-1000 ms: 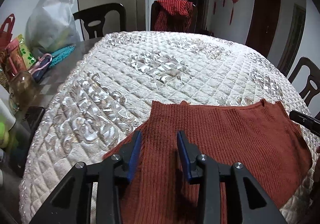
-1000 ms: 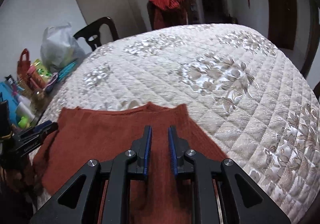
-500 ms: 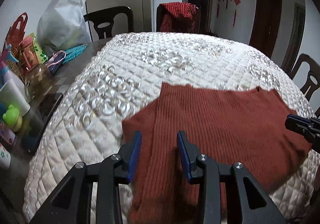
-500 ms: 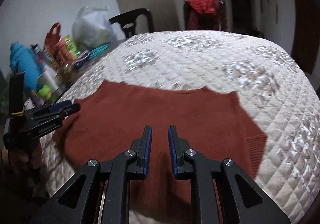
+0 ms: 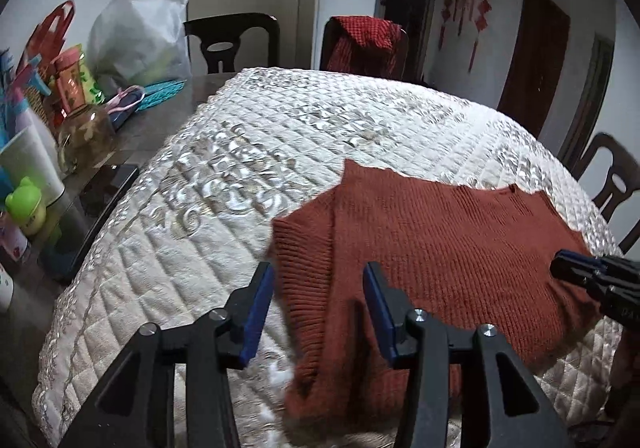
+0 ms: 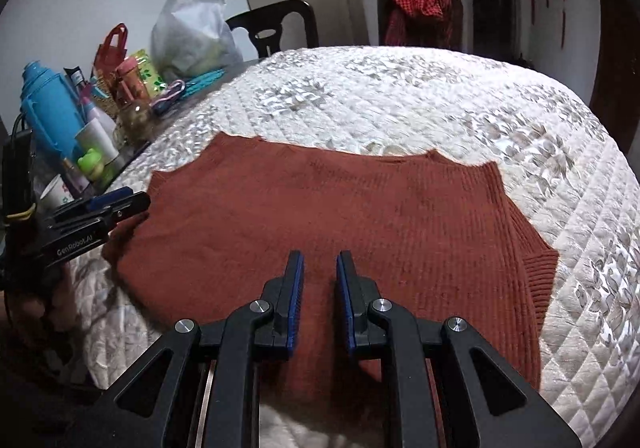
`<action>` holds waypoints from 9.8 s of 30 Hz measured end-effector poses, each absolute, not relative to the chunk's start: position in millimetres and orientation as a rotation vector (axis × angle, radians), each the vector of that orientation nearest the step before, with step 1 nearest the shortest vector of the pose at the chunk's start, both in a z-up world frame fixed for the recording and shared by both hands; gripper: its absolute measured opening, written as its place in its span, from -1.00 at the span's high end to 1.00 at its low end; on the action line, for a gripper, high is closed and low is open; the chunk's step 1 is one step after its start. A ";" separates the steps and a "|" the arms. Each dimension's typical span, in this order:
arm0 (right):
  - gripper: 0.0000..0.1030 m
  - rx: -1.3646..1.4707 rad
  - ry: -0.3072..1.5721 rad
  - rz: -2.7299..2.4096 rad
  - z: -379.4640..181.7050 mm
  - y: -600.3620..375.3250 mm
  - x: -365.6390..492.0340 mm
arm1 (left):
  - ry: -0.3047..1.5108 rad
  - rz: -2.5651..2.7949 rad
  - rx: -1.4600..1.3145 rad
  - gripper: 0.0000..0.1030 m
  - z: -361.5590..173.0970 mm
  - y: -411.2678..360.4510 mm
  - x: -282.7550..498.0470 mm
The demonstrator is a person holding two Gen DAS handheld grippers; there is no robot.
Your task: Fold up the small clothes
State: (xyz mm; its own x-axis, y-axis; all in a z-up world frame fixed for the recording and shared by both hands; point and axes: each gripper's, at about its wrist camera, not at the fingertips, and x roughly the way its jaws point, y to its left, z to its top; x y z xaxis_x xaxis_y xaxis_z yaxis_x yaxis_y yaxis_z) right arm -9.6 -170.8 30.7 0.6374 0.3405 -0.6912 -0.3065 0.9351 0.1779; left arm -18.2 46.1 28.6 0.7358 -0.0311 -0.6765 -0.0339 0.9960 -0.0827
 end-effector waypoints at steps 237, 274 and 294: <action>0.24 0.371 0.773 0.296 21.3 -314.9 -39.7 | 0.803 -0.461 -0.075 0.09 32.0 -90.8 7.4; 0.48 0.634 0.849 0.404 3.1 -326.7 -8.6 | 0.902 -0.537 -0.180 0.22 15.7 -106.5 37.1; 0.49 0.554 0.830 0.600 32.7 -228.1 57.6 | 0.798 -0.416 -0.174 0.31 50.6 -12.0 49.0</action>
